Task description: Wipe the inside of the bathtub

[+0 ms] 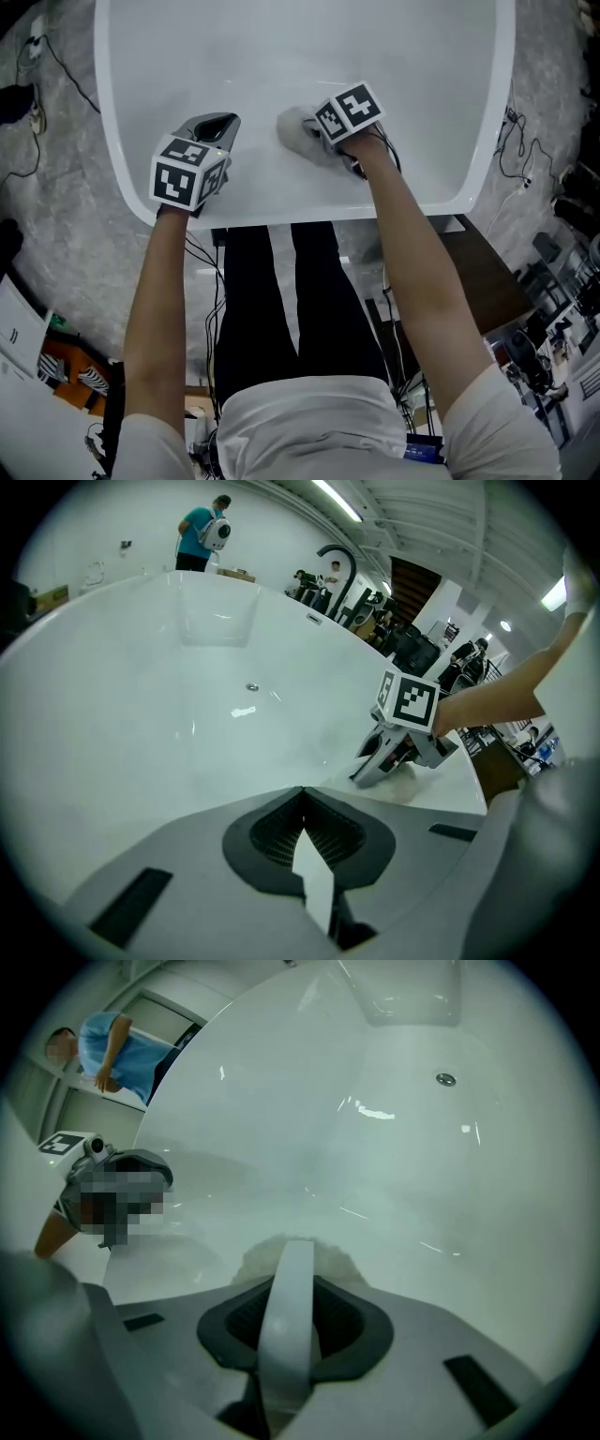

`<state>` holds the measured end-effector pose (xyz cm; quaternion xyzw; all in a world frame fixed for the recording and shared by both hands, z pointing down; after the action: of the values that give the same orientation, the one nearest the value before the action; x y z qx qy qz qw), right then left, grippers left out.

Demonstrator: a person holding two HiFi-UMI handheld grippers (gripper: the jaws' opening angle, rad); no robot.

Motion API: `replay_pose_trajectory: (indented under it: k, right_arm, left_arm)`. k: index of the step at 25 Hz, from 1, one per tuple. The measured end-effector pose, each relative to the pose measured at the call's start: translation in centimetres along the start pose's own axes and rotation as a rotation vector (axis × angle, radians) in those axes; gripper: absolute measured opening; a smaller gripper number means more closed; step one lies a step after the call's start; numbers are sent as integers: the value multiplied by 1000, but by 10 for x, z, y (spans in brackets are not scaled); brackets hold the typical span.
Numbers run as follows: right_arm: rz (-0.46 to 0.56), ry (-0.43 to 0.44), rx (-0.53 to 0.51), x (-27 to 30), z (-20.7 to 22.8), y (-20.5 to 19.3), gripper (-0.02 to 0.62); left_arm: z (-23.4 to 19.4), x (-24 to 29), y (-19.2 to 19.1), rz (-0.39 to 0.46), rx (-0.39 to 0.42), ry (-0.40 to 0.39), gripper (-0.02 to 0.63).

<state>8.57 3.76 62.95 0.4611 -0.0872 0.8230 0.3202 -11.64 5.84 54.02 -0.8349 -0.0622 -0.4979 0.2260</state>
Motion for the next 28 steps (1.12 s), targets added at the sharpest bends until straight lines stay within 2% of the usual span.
replay_pose_trajectory:
  k: [9,14,24,28]
  right_arm:
    - [17,47,-91,31,-52,41,92]
    - [38,88,-158,49,-89,68,92]
    - [66,166,-243,68,-129,90,92]
    - [100,241,-304,68,-149,96,92]
  left_arm:
    - [-35,-39,-17,53,-103,45,11]
    - [-50,-58,-21,86,-135,57,11]
    - [-55,-75,-21,127,-184,54,11]
    - [-53,-77,-19,142,-204,35,11]
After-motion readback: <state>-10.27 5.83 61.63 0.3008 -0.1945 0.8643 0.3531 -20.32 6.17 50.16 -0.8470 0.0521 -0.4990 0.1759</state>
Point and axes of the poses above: the fingertips, and each gripper's own axes: x forward along the fingers, z to its right, y out of its top, the point moved 7 cm from there along -x, backward along the fingers, and after that the axes turned 7 degrees about -z, right-handed, at the moved point
